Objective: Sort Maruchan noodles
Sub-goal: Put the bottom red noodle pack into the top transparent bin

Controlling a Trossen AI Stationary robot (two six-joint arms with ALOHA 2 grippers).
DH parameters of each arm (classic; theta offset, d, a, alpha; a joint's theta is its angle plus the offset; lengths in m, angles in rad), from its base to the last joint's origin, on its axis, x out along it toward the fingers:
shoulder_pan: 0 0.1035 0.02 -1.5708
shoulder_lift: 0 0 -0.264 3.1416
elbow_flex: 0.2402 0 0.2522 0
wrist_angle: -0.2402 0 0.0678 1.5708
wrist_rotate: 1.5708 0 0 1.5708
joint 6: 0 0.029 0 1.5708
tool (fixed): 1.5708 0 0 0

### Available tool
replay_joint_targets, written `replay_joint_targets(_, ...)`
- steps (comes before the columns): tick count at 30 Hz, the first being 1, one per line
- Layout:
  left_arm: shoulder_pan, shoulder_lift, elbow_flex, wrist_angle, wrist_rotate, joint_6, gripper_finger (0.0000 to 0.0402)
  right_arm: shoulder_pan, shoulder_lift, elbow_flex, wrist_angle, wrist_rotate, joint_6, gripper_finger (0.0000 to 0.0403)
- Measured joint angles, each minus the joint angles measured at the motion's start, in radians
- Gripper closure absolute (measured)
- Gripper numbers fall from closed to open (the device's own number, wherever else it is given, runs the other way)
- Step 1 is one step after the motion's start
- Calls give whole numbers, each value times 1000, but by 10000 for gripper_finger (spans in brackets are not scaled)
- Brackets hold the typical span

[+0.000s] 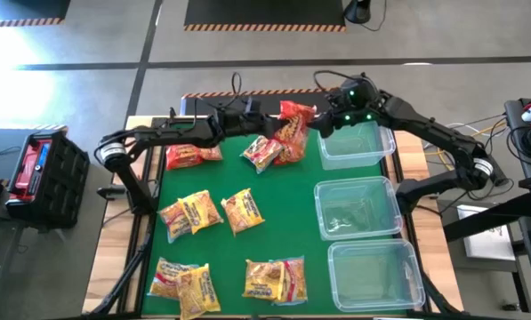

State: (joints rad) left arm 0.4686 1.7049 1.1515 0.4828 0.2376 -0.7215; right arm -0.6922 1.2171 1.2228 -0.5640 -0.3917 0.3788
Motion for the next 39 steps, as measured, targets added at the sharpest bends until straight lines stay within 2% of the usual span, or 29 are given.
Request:
replay_joint_targets(9,87,-11,0,23,124,11,362,-27,-17,0,28,-29,72,211)
replay_joint_targets(13,86,-12,0,71,131,-7,362,-27,-17,0,118,-45,125,211)
replay_joint_targets(19,109,-28,10,158,131,-48,362,-29,-20,0,240,-125,163,211)
replay_joint_targets(22,119,-30,34,152,131,-48,362,-29,-21,3,292,-133,184,211)
replay_joint_targets(30,139,-28,135,115,150,-13,362,-47,-22,64,288,-112,137,211)
replay_joint_targets(34,147,-29,182,44,147,38,362,-48,-22,101,289,-115,137,211)
replay_joint_targets(39,149,-25,196,25,150,40,362,-64,-22,132,291,-187,138,211)
